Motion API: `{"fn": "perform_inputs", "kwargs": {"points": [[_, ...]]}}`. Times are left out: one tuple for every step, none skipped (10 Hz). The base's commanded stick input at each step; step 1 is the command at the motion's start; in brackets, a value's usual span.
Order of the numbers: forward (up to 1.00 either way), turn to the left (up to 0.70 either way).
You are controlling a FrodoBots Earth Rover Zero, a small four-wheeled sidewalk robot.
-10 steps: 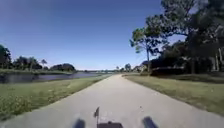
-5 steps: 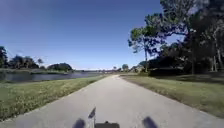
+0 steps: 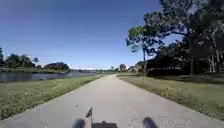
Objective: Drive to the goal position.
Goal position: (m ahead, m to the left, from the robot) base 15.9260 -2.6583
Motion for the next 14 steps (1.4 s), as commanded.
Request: {"fn": "perform_inputs", "kwargs": {"points": [[0.85,0.00],[0.85,0.00],[0.85,0.00],[0.85,0.00],[0.85,0.00],[0.85,0.00],[0.85,0.00],[0.85,0.00],[0.85,0.00],[0.85,0.00],[0.85,0.00],[0.85,0.00],[0.85,0.00],[0.85,0.00]]}}
